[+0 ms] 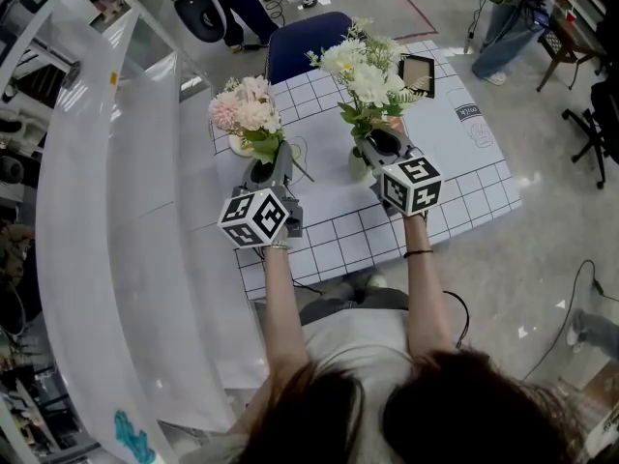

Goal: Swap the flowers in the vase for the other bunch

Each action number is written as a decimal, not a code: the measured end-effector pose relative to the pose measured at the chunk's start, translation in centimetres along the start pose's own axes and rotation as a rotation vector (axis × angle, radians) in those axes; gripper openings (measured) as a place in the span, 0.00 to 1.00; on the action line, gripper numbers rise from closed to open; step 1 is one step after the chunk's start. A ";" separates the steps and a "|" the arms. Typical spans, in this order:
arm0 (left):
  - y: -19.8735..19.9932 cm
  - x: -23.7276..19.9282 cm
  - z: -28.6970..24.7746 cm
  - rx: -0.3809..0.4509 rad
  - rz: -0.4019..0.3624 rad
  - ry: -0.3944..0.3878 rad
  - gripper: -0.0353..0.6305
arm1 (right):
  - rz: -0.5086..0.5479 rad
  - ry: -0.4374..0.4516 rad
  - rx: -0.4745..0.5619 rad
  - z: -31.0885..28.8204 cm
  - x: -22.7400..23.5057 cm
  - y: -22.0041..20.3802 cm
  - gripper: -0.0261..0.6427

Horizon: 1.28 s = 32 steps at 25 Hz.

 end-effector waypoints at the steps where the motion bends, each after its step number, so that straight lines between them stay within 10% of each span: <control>1: 0.0 0.1 0.0 0.000 0.000 -0.001 0.17 | 0.005 0.002 -0.005 0.0 0.0 -0.1 0.11; 32: -1.6 0.9 0.6 -0.014 0.031 -0.006 0.17 | 0.095 0.041 -0.151 1.0 -1.1 -1.5 0.11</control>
Point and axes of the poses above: the fingertips, and each gripper's own axes: z backward along the fingers, x to its right, y out of its top, the point moved 10 cm from there along z, backward along the fingers, and after that the axes turned 14 degrees about z, right-handed, at the moved point
